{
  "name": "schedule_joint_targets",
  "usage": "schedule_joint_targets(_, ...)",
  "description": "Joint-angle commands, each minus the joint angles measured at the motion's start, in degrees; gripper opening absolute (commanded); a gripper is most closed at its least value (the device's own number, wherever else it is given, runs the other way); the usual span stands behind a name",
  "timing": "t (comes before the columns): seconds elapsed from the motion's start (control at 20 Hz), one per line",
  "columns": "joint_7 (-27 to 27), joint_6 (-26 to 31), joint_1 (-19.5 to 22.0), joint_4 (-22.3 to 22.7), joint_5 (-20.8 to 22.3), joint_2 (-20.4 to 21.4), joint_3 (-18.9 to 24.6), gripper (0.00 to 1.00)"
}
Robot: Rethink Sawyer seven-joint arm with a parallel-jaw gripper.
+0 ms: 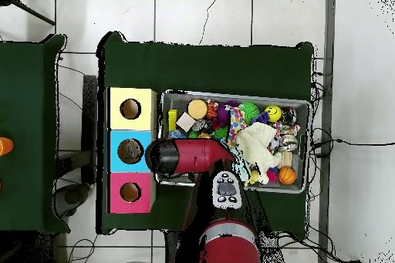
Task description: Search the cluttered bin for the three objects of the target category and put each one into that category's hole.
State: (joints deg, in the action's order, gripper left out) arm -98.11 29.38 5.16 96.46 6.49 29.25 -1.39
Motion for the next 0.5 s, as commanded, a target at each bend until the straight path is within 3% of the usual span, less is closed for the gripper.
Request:
schedule_joint_targets(0.05, -0.02, 4.19, 2.53, -7.60, 0.91, -2.89, 5.32, 1.00)
schedule_joint_targets(0.5, -0.23, 2.91, 3.58, -7.41, 1.44, -4.35, 5.72, 1.00)
